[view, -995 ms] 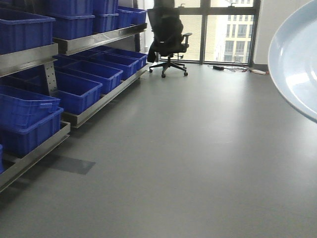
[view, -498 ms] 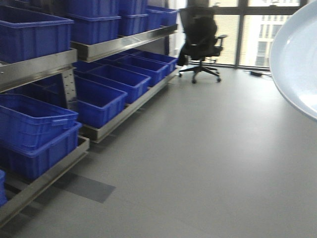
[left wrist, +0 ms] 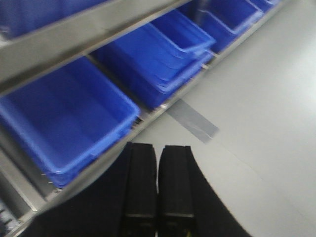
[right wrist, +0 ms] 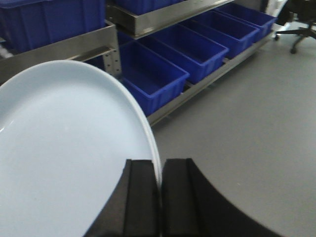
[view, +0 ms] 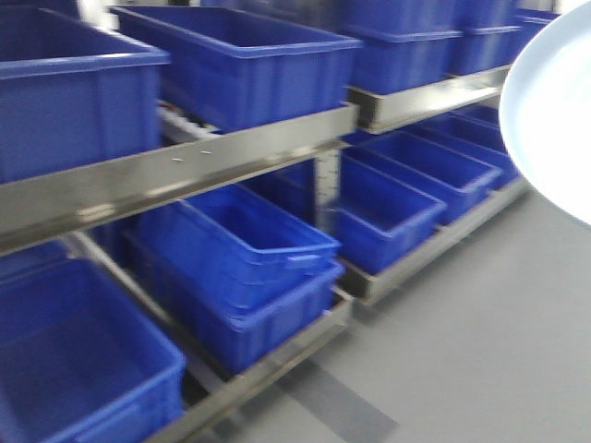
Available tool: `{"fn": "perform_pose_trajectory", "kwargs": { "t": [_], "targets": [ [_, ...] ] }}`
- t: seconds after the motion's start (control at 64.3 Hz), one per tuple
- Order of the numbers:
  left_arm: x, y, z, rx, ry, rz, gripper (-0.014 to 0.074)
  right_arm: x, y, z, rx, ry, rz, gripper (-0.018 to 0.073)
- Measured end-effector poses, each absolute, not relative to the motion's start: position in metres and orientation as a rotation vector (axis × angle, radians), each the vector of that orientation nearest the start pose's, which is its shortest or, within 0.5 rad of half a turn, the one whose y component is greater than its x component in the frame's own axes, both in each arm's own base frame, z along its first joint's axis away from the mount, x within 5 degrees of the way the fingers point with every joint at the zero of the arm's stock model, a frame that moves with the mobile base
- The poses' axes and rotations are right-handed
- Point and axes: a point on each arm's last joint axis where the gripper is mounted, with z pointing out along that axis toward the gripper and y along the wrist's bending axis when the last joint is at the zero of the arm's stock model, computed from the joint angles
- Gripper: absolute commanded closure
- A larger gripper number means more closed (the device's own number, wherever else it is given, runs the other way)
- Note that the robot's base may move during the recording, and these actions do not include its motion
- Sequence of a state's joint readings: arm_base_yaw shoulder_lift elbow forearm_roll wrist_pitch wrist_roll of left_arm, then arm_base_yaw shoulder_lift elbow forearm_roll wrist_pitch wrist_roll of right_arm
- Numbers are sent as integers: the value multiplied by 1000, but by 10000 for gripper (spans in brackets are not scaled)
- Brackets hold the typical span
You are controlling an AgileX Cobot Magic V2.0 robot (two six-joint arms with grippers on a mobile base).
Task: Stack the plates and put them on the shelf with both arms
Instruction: 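Drive the base up to the shelf of blue bins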
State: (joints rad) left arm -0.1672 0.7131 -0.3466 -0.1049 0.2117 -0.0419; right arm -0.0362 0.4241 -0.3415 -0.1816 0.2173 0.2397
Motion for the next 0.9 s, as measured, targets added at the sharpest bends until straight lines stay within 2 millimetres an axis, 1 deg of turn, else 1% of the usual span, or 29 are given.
{"fn": "perform_pose_trajectory", "kwargs": {
  "t": [0.902],
  "targets": [
    [137, -25, 246, 37, 2067, -215, 514, 98, -7, 279, 112, 1776, -13, 503]
  ]
}}
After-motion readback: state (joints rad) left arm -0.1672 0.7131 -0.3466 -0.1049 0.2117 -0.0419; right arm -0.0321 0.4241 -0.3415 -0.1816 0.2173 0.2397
